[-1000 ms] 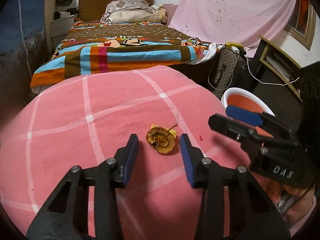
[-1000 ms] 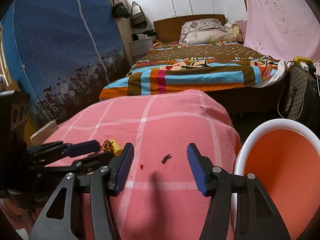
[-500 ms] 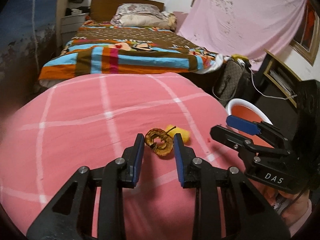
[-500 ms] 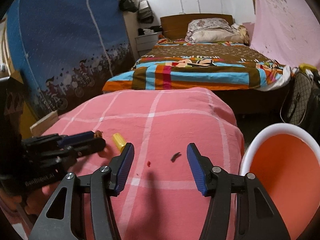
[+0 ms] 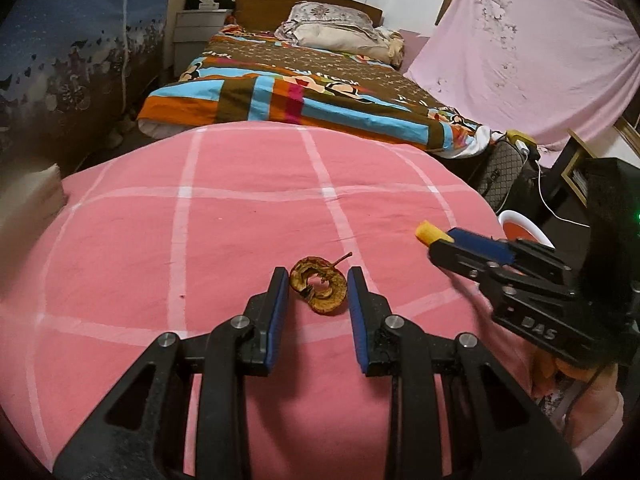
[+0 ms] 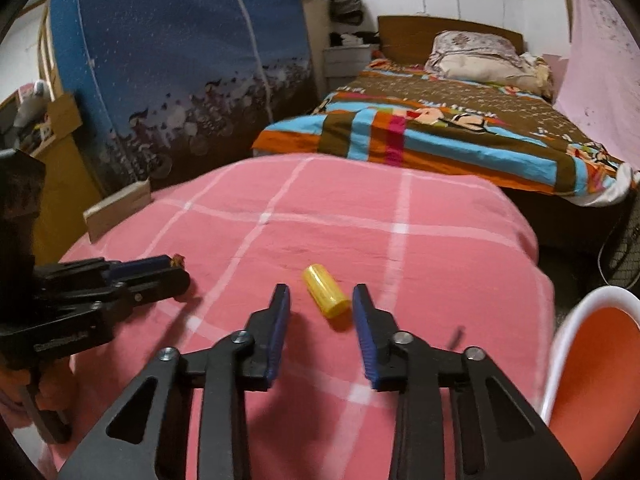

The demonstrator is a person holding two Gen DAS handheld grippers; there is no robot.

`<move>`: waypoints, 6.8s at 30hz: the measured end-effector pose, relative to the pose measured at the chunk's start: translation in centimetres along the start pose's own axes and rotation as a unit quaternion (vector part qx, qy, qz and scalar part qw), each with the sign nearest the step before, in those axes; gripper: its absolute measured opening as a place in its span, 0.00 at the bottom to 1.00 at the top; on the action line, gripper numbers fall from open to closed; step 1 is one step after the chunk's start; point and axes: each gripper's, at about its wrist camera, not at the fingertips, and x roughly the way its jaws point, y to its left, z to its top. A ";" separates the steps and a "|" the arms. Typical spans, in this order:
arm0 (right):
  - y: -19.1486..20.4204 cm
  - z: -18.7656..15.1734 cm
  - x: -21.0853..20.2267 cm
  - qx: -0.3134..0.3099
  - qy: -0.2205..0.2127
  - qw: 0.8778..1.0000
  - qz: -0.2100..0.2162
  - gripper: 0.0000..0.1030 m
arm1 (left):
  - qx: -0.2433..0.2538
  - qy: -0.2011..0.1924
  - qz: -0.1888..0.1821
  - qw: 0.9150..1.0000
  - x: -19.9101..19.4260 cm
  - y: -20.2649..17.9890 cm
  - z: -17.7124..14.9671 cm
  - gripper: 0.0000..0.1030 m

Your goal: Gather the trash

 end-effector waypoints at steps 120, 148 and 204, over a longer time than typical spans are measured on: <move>-16.9 -11.2 -20.6 0.244 -0.232 0.920 -0.201 0.15 | 0.194 -0.052 -0.150 0.968 0.3 -27.7 -2.4 0.25; -16.1 -10.6 -19.8 0.225 -0.229 0.923 -0.211 0.74 | 0.118 -0.146 -0.013 0.982 -2.3 -21.2 -1.9 0.89; 2.2 -13.7 -24.3 0.096 -0.375 0.901 -0.197 1.00 | 0.020 -0.272 0.082 0.959 -18.0 -5.7 -11.0 0.89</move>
